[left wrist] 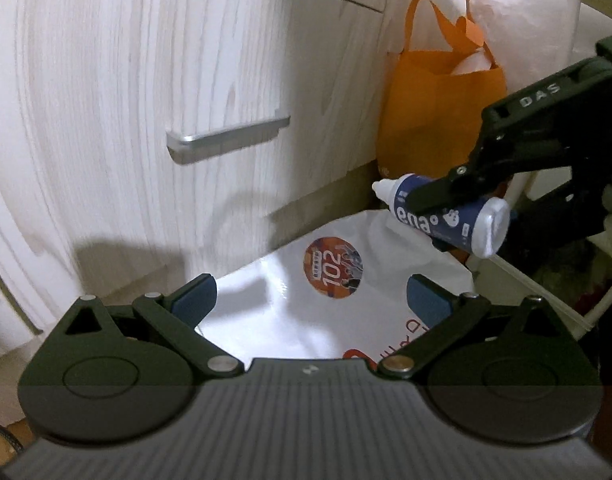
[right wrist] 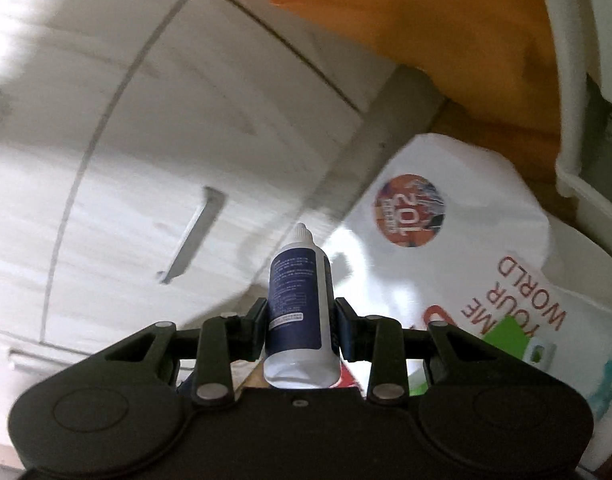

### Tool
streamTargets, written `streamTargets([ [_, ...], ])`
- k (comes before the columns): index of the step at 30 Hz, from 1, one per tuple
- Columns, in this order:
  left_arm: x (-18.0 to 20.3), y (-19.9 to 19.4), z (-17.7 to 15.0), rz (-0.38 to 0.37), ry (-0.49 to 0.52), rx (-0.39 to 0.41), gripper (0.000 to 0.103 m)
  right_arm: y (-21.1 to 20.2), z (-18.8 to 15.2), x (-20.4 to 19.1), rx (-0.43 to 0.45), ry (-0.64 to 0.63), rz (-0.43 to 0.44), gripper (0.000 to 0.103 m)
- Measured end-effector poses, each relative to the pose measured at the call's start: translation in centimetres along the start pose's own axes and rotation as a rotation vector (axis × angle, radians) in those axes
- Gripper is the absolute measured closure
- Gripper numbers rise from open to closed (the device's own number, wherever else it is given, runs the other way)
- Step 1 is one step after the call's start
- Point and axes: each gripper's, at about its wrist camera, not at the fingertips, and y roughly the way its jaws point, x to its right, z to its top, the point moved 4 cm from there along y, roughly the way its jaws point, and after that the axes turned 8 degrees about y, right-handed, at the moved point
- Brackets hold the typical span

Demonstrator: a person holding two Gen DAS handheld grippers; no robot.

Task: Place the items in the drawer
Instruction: 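Lift the bottle out of the bag with the right gripper, then move the left gripper onto the drawer's bar handle and grasp it while the right gripper holds the bottle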

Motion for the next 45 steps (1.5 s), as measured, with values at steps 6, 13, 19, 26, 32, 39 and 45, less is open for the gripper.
streamTargets([
  [6,-0.6,-1.4,1.2,0.006,-0.005,0.017,0.0,-2.8,-1.0,-1.7,0.024,-0.04,0.084,0.063],
  [13,-0.9,-2.8,2.5,0.055,0.056,0.044,0.0,-4.1,-2.4,-3.6,0.015,-0.113,0.144,0.063],
  [19,-1.3,-3.3,3.3,0.034,0.078,0.055,0.0,-4.4,-3.0,-5.3,0.035,-0.231,0.094,0.063],
  [26,-0.5,-2.2,4.4,0.078,0.162,0.056,0.0,-4.6,-3.4,-6.5,0.042,-0.312,0.085,0.063],
  [32,-0.6,-1.5,5.1,0.136,0.259,0.022,0.0,-4.7,-3.3,-6.9,0.061,-0.376,0.048,0.063],
  [39,-1.9,-0.9,5.2,0.184,0.255,0.047,0.012,-4.4,-2.9,-6.6,0.068,-0.374,0.022,0.063],
  [45,-1.9,-0.3,4.8,0.193,0.321,0.074,0.048,-3.5,-2.8,-6.6,0.063,-0.38,0.0,0.063],
])
